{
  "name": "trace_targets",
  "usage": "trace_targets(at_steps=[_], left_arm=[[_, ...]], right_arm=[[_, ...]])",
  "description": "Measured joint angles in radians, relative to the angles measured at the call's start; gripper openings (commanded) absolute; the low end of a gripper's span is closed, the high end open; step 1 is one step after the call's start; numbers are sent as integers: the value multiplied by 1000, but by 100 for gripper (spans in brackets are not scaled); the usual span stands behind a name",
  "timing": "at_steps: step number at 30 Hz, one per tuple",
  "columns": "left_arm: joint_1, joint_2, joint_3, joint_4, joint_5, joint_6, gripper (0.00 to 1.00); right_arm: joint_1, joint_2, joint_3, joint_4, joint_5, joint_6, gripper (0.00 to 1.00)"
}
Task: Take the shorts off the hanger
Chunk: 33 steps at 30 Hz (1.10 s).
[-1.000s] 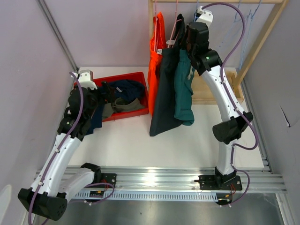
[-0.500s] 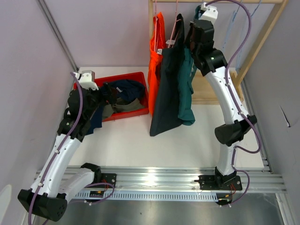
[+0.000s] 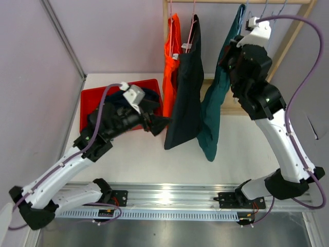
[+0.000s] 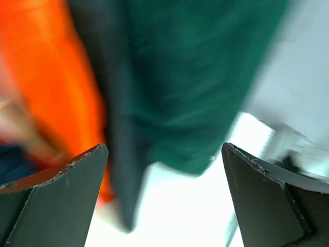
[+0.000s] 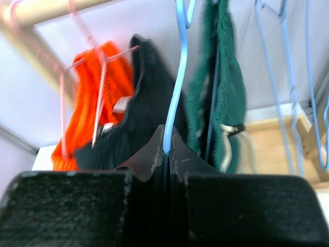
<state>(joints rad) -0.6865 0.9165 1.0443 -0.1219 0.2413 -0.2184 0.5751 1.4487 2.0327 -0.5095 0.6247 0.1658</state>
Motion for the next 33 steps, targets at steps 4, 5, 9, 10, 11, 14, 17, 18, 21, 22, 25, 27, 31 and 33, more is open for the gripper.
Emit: trace_targets(at_steps=[4, 5, 9, 10, 11, 14, 17, 18, 21, 22, 25, 27, 31, 33], left_arm=[[-237, 90, 87, 53, -26, 12, 99], [-280, 116, 107, 61, -37, 14, 99], [-420, 220, 174, 112, -109, 27, 99], [-447, 246, 185, 123, -131, 31, 99], [-467, 270, 192, 135, -153, 37, 99], [-501, 326, 198, 161, -202, 44, 99], [-502, 389, 219, 185, -232, 43, 99], [-502, 413, 226, 195, -240, 43, 98], [-502, 467, 234, 221, -274, 43, 75], [-503, 482, 234, 225, -292, 43, 65], [-503, 533, 248, 236, -338, 58, 18], [-503, 563, 268, 242, -356, 64, 0], [-521, 579, 281, 264, -393, 69, 0], [-547, 554, 246, 288, -426, 68, 0]], right_arm=[[78, -67, -122, 34, 28, 23, 0], [87, -76, -143, 40, 34, 27, 0], [119, -101, -209, 53, 58, 51, 0], [124, -102, -214, 53, 62, 55, 0], [131, -103, -218, 53, 67, 62, 0], [154, -114, -232, 55, 79, 76, 0], [174, -140, -253, 59, 88, 94, 0], [178, -151, -261, 58, 91, 99, 0], [188, -184, -275, 58, 99, 119, 0], [192, -197, -281, 57, 103, 125, 0], [201, -238, -300, 53, 109, 140, 0], [205, -263, -306, 45, 115, 148, 0], [206, -288, -307, 41, 130, 151, 0], [206, -290, -304, 40, 137, 148, 0]])
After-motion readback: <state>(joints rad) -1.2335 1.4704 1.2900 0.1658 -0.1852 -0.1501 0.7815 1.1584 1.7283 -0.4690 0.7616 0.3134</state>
